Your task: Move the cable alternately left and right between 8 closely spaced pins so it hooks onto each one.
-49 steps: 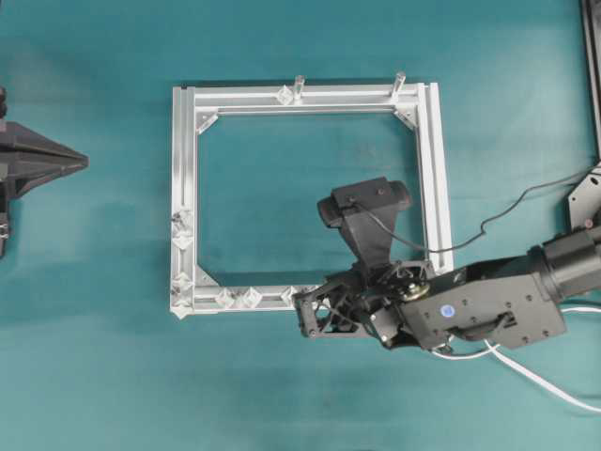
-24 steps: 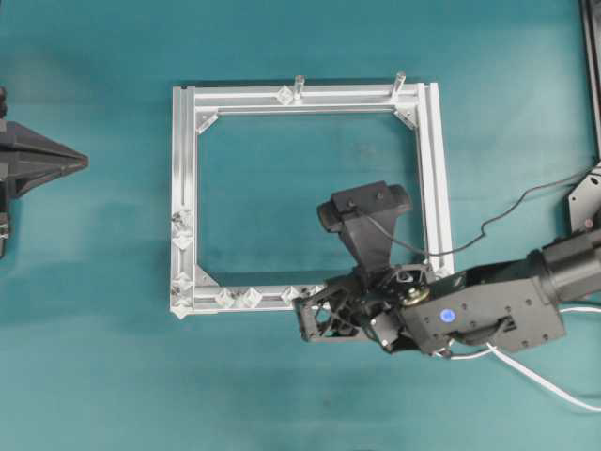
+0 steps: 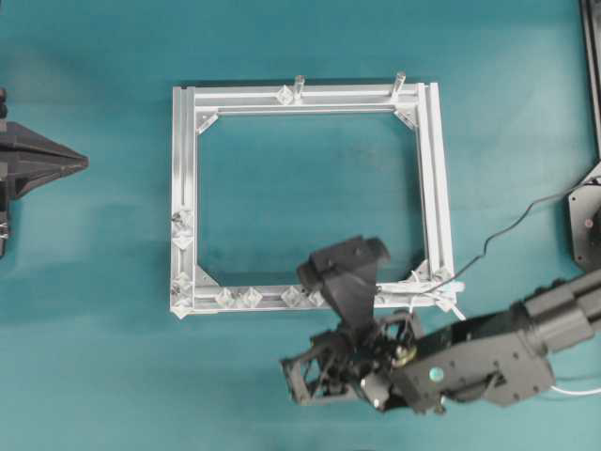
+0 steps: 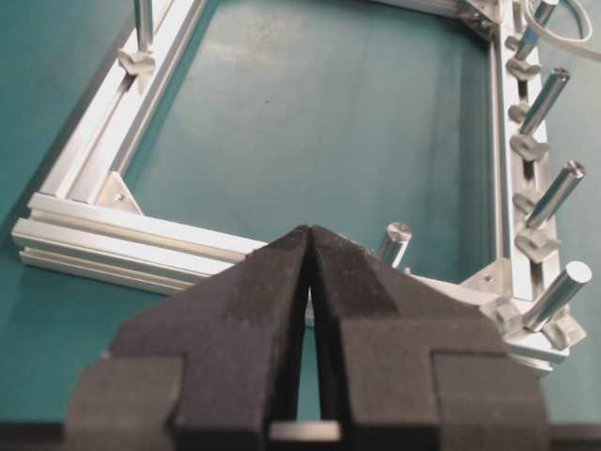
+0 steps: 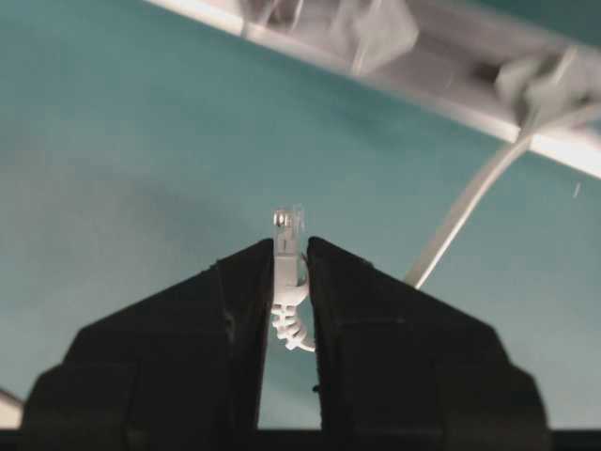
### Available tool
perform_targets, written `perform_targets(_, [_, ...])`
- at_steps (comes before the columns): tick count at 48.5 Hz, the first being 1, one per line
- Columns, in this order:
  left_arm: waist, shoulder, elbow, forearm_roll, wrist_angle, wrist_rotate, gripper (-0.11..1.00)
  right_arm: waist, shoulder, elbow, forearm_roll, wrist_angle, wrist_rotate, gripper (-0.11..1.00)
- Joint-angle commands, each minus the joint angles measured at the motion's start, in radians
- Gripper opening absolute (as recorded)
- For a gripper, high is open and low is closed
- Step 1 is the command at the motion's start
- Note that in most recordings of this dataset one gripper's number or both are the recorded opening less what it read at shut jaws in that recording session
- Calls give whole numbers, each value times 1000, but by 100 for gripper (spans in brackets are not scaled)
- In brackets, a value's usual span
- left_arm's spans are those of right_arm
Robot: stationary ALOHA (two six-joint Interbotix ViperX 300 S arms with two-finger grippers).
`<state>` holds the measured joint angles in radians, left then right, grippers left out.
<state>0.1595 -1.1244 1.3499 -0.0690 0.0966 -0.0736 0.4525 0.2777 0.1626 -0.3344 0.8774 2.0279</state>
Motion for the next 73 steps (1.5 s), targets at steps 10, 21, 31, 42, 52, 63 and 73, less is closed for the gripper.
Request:
perform_targets(10, [-28, 5, -9, 2, -5, -12, 2, 32, 18, -77, 14, 38, 2, 15])
perform_targets(21, [-41, 6, -12, 2, -5, -12, 2, 9, 46, -123, -23, 35, -6, 15])
perform_targets(31, [-64, 5, -15, 2, -5, -17, 2, -23, 83, -183, -58, 15, -15, 15])
perform_targets(42, [-75, 5, -11, 2, -5, -17, 2, -46, 118, -215, -64, -55, -17, 15])
perform_targets(52, [-75, 5, -12, 2, -5, -18, 2, -58, 118, -213, -64, -29, -20, 15])
perform_targets(63, [-75, 5, -12, 2, -5, -17, 2, -106, 118, -213, -64, -11, -77, 15])
perform_targets(73, [-75, 5, -15, 2, -5, -17, 2, -130, 118, -207, -64, 14, -92, 15])
